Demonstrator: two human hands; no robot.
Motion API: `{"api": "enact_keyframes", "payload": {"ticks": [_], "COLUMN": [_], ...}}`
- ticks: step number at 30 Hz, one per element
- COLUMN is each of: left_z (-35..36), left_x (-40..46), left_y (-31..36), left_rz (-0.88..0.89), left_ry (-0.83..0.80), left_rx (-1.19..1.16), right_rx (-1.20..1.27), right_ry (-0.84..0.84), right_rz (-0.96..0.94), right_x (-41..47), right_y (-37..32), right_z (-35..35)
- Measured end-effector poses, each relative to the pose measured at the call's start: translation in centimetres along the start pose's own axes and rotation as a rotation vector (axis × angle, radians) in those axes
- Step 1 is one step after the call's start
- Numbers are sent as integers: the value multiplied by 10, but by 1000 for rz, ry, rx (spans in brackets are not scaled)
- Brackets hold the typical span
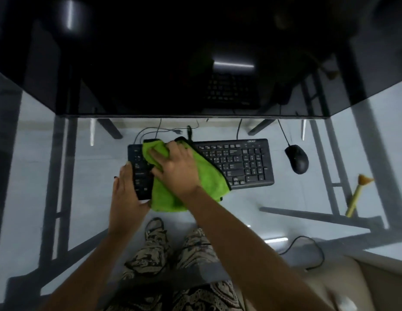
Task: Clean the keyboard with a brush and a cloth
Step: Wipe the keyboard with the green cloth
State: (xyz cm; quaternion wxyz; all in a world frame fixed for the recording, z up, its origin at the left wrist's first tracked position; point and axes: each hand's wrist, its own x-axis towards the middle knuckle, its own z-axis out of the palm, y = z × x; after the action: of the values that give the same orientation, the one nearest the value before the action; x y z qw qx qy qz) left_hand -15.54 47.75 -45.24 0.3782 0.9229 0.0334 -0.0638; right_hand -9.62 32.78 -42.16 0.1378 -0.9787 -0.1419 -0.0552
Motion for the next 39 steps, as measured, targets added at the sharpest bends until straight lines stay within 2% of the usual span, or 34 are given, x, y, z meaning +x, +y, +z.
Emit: {"api": "enact_keyframes", "payload": {"ticks": [2,7,9,11,13,16,17,18,21,22,24,27,30,32,33,37,39], "left_z": [0,-2,-1,-1,-2,-2,-2,-2,-1,0,0,-1,-1,-2,-2,-4,-5], "left_x": [-1,-3,-3,-4,-6,-5,-5,-4,-6,-6,-7,-7,-7,-6,-6,-5,-5], "left_y": [-1,3,4,7,10,8,7,6,7,8,8,10,10,11,11,10,10], "left_rz": [5,-21,-1,8,10,25,21,14,17,21,25,22,33,39,35,14,10], "left_ry": [-21,-34,-38,-42,-38,-43,-44,-42,-34,-29,-21,-13,-7,-11,-15,-42,-50], "left_rx": [13,25,55,71,77,63,56,54,58,56,54,51,58,62,61,40,45], "right_rx": [-18,-74,-15,40,58,46,28,25,134,142,110,92,69,-5,-38,-55,-78], "right_ry": [25,123,172,249,276,121,121,165,396,422,370,272,72,-39,-33,38,19], "right_rz": [73,467,624,739,716,387,370,449,974,1069,1011,721,256,11,3,322,398], "right_x": [-17,-64,-74,-80,-86,-100,-99,-98,-82,-73,-58,-46,-44,-46,-49,-74,-86], "right_y": [49,172,186,169,139,129,138,147,154,145,116,68,33,42,56,138,165], "right_z": [-16,-57,-58,-48,-37,-37,-40,-42,-44,-41,-34,-19,-12,-19,-25,-48,-59]}}
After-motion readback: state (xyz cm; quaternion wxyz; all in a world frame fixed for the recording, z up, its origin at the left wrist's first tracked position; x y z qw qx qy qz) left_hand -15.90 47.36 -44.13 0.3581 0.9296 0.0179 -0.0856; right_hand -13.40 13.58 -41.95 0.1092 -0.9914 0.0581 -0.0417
